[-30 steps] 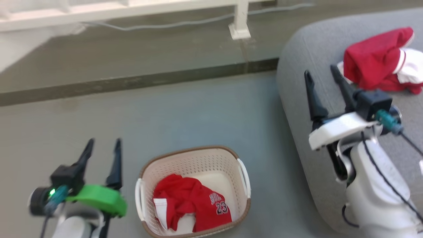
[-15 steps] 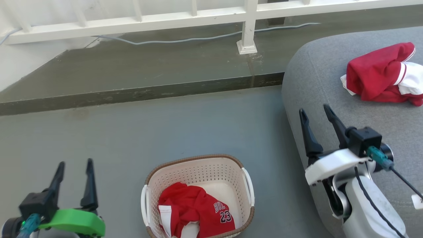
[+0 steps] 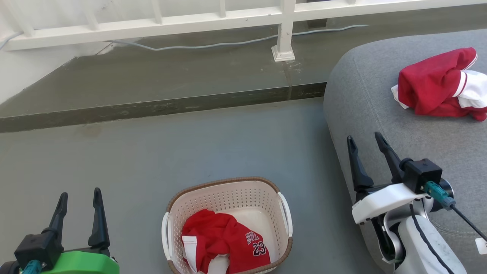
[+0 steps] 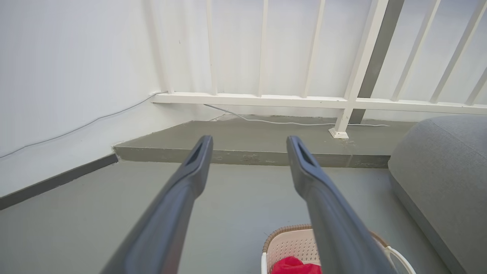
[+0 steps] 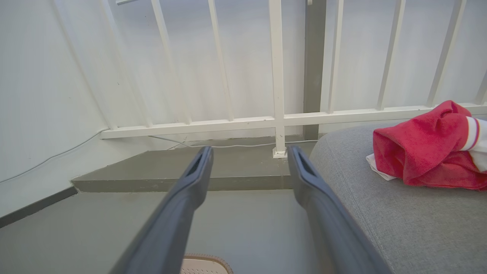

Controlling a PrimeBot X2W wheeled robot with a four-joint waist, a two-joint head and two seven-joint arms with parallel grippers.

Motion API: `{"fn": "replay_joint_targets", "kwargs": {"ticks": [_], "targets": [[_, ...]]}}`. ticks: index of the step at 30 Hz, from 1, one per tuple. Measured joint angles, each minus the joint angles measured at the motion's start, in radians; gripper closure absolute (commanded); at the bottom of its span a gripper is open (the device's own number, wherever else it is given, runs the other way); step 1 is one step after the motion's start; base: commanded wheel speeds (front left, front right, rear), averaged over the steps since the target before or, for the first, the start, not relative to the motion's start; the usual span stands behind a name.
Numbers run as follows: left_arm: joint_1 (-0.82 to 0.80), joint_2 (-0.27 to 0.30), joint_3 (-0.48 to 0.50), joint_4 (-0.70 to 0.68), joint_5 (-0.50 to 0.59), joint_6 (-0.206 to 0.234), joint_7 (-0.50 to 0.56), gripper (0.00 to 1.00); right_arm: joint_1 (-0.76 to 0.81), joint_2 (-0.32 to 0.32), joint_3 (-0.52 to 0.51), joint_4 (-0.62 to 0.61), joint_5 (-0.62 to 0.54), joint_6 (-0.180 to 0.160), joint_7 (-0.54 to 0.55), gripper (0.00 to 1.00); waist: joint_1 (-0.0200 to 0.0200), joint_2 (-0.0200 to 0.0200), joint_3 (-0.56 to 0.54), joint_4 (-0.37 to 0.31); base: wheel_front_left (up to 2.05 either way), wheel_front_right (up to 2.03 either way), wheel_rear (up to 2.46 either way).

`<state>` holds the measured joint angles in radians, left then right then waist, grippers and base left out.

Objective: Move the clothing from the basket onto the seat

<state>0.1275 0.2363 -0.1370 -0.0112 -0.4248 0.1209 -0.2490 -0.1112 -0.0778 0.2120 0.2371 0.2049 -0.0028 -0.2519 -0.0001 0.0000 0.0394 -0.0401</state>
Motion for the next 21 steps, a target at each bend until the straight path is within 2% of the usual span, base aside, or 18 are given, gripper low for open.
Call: {"fn": "replay_joint_targets", "kwargs": {"ticks": [21], "targets": [[0.047, -0.03, 0.007, -0.049, 0.027, 0.003, 0.0, 0.0, 0.018, 0.004, 0.009, -0.023, 0.0, 0.0, 0.0, 0.0, 0.0, 0.0, 0.002, 0.003, 0.0, 0.0, 0.0]]}}
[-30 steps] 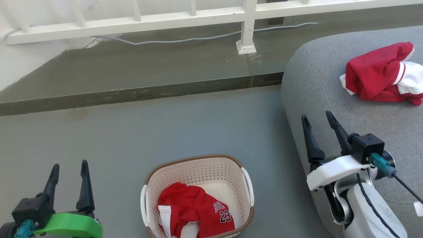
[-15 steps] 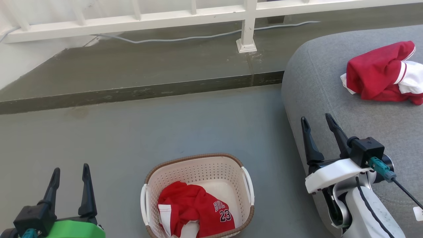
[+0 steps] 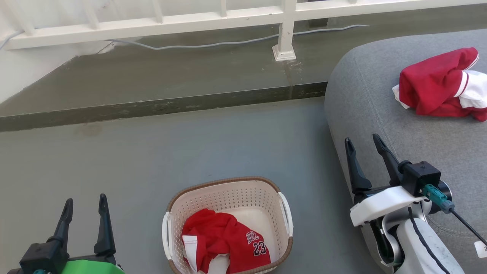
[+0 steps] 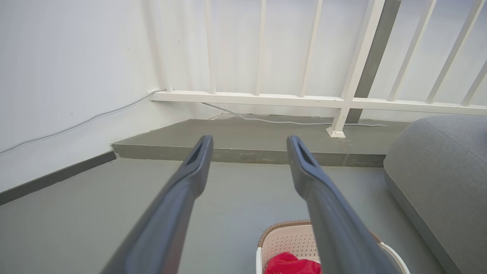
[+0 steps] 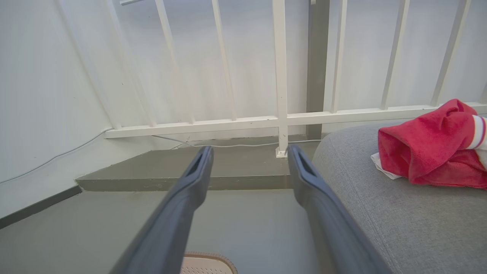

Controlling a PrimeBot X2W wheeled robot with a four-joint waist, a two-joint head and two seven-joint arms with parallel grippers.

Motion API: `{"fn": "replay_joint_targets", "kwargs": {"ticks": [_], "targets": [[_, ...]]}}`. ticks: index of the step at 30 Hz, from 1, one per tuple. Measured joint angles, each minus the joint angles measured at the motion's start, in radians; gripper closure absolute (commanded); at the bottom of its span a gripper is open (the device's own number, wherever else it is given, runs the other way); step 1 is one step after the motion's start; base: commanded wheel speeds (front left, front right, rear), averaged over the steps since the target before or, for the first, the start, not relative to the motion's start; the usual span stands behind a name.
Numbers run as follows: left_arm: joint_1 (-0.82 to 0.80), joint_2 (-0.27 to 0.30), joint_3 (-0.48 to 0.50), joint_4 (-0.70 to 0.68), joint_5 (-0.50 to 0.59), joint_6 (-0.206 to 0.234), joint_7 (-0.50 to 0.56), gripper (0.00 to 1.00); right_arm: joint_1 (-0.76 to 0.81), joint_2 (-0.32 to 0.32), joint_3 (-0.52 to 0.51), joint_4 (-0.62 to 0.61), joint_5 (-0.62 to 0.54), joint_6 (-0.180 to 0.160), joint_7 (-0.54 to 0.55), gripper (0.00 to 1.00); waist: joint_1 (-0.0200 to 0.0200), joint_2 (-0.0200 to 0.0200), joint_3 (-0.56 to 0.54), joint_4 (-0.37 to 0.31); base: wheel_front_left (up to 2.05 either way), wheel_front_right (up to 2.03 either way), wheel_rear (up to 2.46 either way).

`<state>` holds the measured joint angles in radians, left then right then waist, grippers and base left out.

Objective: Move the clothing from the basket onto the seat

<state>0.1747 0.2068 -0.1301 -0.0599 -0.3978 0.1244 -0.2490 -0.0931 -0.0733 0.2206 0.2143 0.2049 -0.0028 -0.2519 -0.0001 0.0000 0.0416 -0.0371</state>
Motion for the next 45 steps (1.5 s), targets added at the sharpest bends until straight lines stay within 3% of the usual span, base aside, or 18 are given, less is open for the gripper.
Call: {"fn": "replay_joint_targets", "kwargs": {"ticks": [13, 24, 35, 45], "targets": [[0.028, -0.002, 0.002, -0.02, 0.007, 0.0, 0.0, 0.0, 0.002, 0.0, 0.003, -0.019, -0.001, 0.0, 0.0, 0.0, 0.0, 0.0, 0.011, -0.001, 0.0, 0.0, 0.0], [0.024, 0.001, -0.025, -0.039, 0.035, -0.002, 0.004, 0.0, -0.008, -0.016, -0.01, -0.065, -0.003, 0.001, 0.0, 0.0, 0.0001, 0.0, 0.09, -0.009, 0.0, 0.0, 0.0], [-0.127, 0.003, -0.107, 0.032, 0.059, -0.054, 0.068, 0.0, -0.105, -0.04, -0.066, -0.125, -0.003, -0.008, 0.0, 0.0, 0.0001, 0.0, 0.216, -0.02, 0.0, 0.0, 0.0], [-0.308, -0.006, -0.201, 0.184, 0.105, -0.107, 0.145, 0.0, -0.233, -0.06, -0.101, -0.197, -0.012, -0.017, -0.003, 0.0, 0.0001, 0.0, 0.369, -0.034, 0.0, 0.0, 0.0]]}}
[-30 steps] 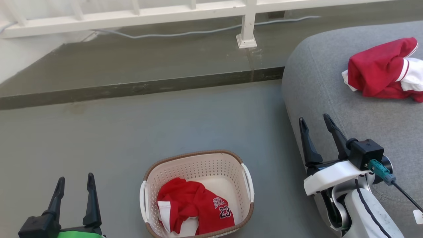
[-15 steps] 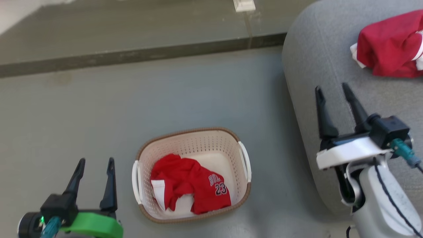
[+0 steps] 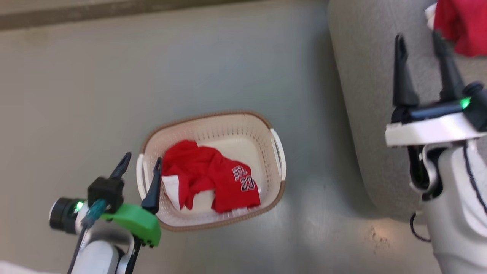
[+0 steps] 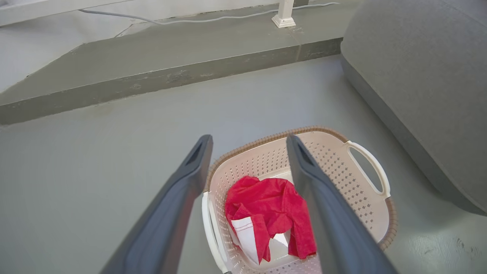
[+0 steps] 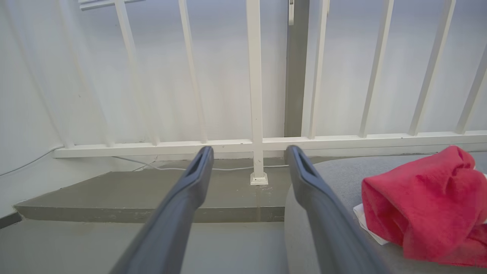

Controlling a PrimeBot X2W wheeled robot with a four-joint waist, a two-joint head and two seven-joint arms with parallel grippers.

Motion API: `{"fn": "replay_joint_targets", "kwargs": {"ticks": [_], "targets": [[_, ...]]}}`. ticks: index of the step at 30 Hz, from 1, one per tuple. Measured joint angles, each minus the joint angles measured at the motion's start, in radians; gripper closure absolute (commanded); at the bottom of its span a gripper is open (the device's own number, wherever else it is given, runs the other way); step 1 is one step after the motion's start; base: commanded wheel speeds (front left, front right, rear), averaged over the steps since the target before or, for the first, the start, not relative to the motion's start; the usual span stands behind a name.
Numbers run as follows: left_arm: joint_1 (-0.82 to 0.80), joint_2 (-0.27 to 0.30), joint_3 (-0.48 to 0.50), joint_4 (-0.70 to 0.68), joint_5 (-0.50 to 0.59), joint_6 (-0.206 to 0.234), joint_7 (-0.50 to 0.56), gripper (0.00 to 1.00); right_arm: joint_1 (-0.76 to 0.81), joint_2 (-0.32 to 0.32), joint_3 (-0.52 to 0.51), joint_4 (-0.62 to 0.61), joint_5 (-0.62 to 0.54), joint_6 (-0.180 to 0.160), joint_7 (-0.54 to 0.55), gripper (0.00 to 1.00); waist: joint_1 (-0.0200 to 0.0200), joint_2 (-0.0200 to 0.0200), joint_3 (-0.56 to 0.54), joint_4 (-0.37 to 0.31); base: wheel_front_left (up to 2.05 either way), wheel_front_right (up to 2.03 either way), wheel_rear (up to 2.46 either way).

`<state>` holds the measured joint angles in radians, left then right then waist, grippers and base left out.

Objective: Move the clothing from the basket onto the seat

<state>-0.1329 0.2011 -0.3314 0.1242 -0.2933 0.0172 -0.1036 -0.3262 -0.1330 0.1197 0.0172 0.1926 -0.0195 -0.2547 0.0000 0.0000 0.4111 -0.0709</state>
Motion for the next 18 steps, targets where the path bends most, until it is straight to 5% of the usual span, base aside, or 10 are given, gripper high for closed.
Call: {"fn": "replay_joint_targets", "kwargs": {"ticks": [18], "targets": [[-0.272, -0.027, -0.125, 0.234, 0.102, -0.072, 0.101, 0.0, -0.201, -0.017, -0.036, -0.105, 0.0, -0.001, -0.001, 0.0, 0.0002, 0.0, 0.256, -0.026, 0.0, 0.0, 0.0]]}}
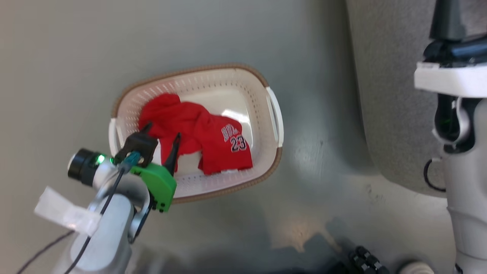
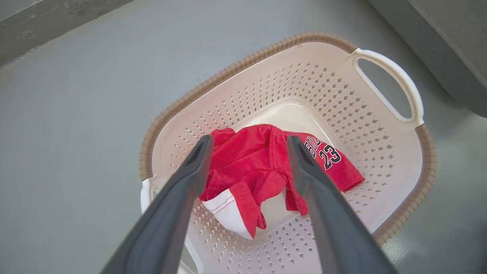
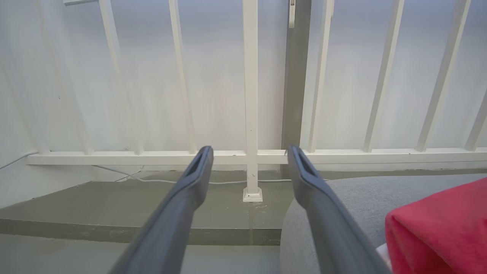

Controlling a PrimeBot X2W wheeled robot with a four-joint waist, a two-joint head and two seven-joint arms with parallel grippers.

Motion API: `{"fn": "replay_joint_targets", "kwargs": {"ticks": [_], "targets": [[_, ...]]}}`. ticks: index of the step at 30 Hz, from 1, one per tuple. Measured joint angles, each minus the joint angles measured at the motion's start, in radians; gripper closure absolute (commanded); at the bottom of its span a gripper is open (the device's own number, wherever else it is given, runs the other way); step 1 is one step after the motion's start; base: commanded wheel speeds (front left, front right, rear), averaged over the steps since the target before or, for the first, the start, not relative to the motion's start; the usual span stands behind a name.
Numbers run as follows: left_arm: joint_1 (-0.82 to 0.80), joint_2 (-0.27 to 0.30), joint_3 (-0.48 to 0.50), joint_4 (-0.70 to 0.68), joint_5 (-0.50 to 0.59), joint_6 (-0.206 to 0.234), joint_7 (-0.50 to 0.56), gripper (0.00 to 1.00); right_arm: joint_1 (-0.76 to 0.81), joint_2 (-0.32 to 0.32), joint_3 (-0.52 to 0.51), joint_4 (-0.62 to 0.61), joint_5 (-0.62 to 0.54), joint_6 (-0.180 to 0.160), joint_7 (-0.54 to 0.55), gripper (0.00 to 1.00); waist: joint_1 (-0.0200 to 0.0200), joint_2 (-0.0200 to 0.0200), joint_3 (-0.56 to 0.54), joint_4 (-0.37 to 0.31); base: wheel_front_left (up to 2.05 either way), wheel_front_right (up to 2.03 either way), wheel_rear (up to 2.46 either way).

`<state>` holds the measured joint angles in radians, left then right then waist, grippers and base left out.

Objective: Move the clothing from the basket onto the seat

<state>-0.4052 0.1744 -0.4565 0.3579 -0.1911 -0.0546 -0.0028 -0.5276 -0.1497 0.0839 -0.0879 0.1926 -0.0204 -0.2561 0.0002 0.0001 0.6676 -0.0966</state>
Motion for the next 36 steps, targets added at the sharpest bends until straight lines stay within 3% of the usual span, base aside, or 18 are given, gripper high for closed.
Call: {"fn": "replay_joint_targets", "kwargs": {"ticks": [18, 36], "targets": [[-0.182, -0.002, -0.069, 0.182, 0.085, -0.035, 0.028, 0.0, -0.152, 0.021, -0.003, -0.059, -0.001, 0.0, 0.0, 0.0, 0.0, 0.0, 0.24, -0.039, 0.0, 0.0, 0.0], [-0.287, -0.003, -0.105, 0.351, 0.129, -0.047, 0.021, 0.0, -0.207, 0.042, 0.013, -0.07, -0.011, 0.001, 0.0, 0.0, -0.0001, 0.0, 0.35, -0.1, 0.0, 0.0, 0.0]]}}
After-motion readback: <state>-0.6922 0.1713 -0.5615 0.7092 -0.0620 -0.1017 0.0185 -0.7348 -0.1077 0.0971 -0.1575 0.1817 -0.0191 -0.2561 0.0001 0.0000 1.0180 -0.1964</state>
